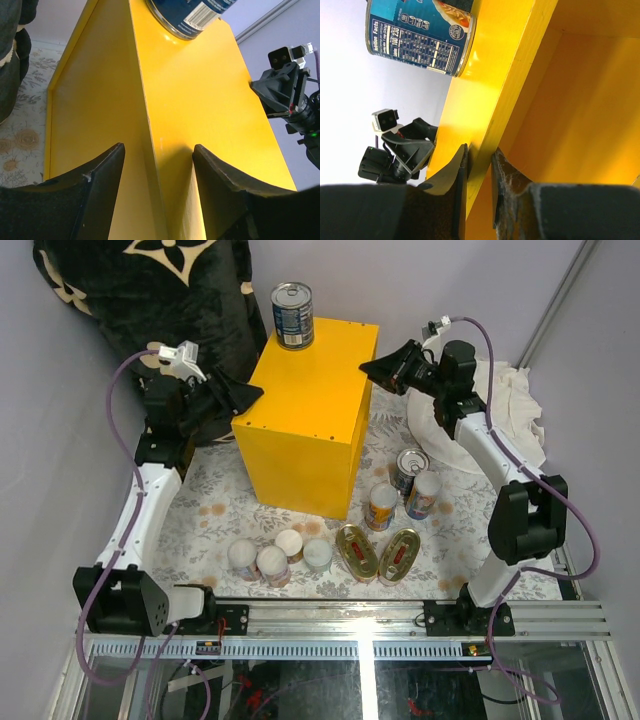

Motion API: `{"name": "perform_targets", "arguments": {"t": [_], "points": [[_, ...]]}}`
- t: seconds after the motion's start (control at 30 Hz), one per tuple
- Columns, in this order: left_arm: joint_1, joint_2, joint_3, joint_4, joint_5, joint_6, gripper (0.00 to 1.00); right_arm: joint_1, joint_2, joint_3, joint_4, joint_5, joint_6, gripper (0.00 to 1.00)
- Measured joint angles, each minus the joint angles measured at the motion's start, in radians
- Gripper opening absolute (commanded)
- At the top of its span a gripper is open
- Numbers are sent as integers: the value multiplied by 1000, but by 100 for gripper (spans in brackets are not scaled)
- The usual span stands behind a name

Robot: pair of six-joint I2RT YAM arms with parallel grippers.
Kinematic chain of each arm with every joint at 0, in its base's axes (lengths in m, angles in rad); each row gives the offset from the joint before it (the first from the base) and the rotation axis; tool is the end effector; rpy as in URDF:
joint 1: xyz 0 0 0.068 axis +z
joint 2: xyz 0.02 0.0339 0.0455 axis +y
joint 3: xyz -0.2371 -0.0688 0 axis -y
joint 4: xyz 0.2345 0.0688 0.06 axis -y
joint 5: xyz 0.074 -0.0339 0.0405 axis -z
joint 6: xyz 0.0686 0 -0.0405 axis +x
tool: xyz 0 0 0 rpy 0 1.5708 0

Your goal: Place and organize the canned foods onto the counter

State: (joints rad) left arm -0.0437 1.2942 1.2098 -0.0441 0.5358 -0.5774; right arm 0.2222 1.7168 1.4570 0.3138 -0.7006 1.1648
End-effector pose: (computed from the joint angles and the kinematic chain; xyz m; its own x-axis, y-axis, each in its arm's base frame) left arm 0.3240 -0.0492 0.3646 -0.4039 -0.4521 -0.7953 0.3854 0.7043 -0.5962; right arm 0.4027 0.1363 0.3526 -0.7109 0.5594 -0.4263 -0.3629 0.2275 0.9036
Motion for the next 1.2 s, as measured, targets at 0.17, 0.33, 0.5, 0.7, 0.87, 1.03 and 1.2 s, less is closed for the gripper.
{"name": "perform_targets", "arguments": {"t": [0.17, 0.33, 0.5, 0.7, 0.87, 1.03, 1.2], "points": [[8, -75, -70, 19, 3, -24, 57, 5, 21, 21, 6, 0, -3, 0], [8, -117, -99, 11, 15, -39, 59, 11, 38, 41, 6, 3, -6, 0], [2, -127, -111, 2, 24, -47, 67, 17, 60, 67, 3, 4, -10, 18], [-2, -94, -34, -116, -13, -11, 79, 38, 66, 69, 22, -11, -55, 58], [-2, -77, 48, -202, -74, 33, 91, 53, 35, -21, 97, -60, -41, 63], [-1, -92, 100, -226, -142, 64, 100, -15, -81, -92, 59, -46, -73, 77], [-1, -171, 86, -229, -231, 81, 100, -55, -363, -240, -12, 74, -175, 93]]}}
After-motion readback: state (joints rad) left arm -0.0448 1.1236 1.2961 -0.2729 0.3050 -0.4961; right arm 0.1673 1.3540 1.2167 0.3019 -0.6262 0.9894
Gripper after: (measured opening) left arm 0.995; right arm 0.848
